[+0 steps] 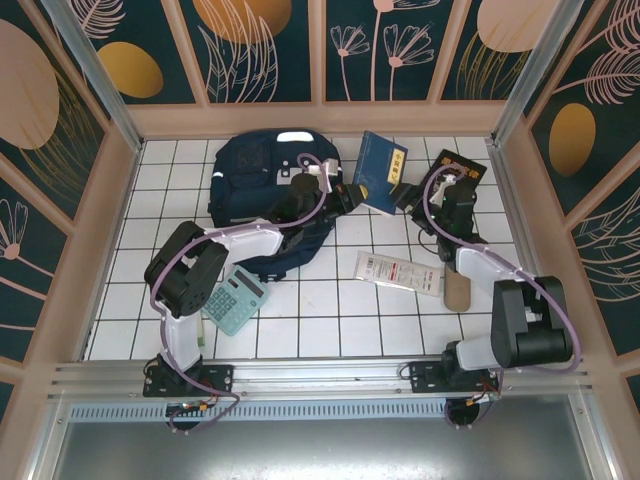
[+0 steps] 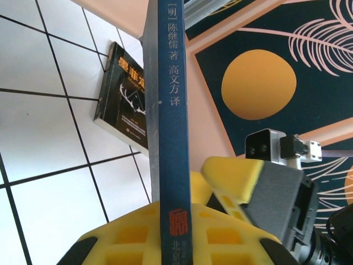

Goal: Pack the student bag

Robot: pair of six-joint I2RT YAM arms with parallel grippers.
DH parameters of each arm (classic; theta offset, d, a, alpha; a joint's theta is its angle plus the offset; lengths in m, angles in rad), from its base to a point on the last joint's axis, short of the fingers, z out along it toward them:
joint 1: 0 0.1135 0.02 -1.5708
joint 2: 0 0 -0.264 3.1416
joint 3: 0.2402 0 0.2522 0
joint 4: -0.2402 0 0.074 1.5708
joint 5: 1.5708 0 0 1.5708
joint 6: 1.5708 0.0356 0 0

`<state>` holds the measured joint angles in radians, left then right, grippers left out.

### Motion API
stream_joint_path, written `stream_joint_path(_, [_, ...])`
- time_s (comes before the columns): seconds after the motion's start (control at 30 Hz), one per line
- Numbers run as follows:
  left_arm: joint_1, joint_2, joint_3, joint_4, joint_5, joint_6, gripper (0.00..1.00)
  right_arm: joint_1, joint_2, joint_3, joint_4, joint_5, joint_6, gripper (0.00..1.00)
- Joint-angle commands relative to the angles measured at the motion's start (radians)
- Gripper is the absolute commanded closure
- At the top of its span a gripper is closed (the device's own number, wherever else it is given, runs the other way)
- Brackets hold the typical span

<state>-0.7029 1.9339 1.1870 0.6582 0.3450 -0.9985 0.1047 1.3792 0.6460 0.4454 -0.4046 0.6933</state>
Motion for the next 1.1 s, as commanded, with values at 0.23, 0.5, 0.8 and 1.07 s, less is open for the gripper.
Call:
stream_joint_path(0.23, [-0.003,-0.084,-0.072,0.153,0.107,0.030,1.00,-0.075,-0.072,-0.109,0.288,-0.262,0.144,0.07])
stream_joint_path(0.5, [-0.004,-0.120,-0.121,0.194,0.153,0.039,1.00,-0.097,-0.027,-0.080,0.362,-0.361,0.184,0.07])
stream_joint_path(0.8, [-0.002,-0.106,-0.121,0.277,0.209,-0.033,1.00,-0.108,0.033,-0.085,0.503,-0.441,0.261,0.13])
stream_joint_path(1.07, [-0.002,-0.098,-0.130,0.328,0.247,-0.082,1.00,-0.112,0.113,-0.039,0.649,-0.534,0.360,0.28])
